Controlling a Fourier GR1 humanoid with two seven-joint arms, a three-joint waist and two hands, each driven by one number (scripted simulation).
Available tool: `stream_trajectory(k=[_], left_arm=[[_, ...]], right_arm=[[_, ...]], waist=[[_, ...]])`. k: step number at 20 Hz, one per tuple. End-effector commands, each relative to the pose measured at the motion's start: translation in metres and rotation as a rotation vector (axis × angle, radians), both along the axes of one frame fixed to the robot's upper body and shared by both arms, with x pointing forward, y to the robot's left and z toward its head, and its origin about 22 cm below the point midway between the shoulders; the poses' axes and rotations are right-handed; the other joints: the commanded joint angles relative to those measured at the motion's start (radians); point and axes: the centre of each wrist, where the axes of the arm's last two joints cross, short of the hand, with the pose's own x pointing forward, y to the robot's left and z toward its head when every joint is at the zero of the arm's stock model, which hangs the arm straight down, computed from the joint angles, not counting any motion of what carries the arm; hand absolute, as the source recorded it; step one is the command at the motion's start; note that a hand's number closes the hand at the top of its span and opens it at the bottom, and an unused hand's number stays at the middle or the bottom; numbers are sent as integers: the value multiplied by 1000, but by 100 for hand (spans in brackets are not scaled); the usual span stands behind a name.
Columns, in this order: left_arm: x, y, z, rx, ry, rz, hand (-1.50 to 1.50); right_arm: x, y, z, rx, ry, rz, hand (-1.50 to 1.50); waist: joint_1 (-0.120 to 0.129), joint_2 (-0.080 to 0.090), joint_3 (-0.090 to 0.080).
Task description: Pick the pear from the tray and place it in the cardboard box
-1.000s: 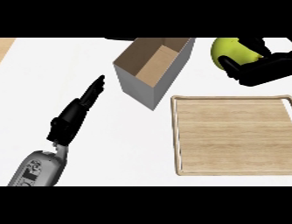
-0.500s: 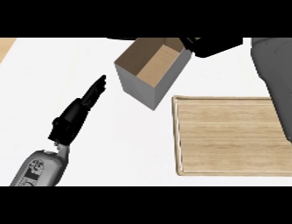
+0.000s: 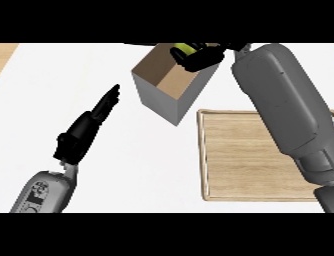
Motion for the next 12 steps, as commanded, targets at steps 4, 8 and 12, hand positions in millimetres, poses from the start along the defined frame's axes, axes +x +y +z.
stream_trajectory(k=[4, 8, 12], left_arm=[[2, -19, -5, -13, -3, -14, 0], [-3, -11, -2, -8, -13, -7, 0], [3, -1, 13, 2, -12, -47, 0]], right_arm=[[11, 15, -67, -35, 247, -70, -150], [20, 12, -79, -61, 333, -30, -150], [28, 12, -68, 71, 369, -16, -150]], waist=[[5, 5, 0], [14, 6, 0], [30, 11, 1]])
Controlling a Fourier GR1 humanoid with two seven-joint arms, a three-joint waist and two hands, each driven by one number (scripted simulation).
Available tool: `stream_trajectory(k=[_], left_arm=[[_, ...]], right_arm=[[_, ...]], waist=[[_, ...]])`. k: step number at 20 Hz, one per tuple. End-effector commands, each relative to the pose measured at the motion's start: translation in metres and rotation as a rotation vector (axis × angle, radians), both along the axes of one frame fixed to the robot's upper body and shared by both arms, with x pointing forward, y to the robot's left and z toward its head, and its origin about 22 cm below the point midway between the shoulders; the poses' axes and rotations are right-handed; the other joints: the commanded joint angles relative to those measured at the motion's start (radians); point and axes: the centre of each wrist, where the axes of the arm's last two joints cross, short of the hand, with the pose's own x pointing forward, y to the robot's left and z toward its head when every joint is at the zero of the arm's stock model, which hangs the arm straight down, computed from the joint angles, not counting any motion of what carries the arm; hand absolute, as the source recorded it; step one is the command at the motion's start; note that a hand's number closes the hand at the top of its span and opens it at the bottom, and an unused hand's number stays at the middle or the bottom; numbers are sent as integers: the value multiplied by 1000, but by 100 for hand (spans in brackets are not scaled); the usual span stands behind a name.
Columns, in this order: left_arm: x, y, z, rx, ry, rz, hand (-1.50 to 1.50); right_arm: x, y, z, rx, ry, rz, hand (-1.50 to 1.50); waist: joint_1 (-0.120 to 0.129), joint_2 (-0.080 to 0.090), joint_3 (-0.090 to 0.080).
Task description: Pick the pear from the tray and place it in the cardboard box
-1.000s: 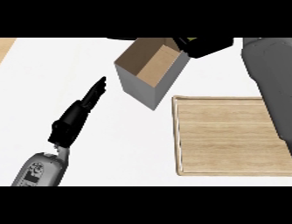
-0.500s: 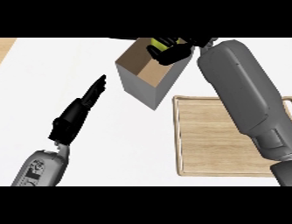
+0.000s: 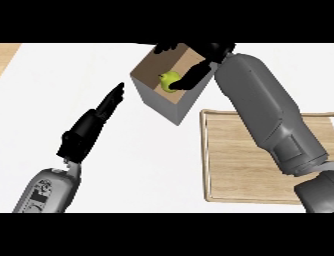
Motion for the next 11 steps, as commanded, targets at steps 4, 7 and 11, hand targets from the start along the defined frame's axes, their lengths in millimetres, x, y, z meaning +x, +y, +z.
stream_trajectory(k=[4, 7, 11], left_arm=[[-2, -19, -2, -8, 6, 10, 0], [-7, -7, -7, -5, 3, -9, 0], [-6, -9, 0, -2, -9, -10, 0]], right_arm=[[4, -10, -17, 370, 143, -19, -150], [14, -31, 4, 528, 231, -46, -150], [22, -78, 14, 659, 311, -69, -150]], waist=[[-5, 6, 1], [6, 8, 1], [13, 11, 1]])
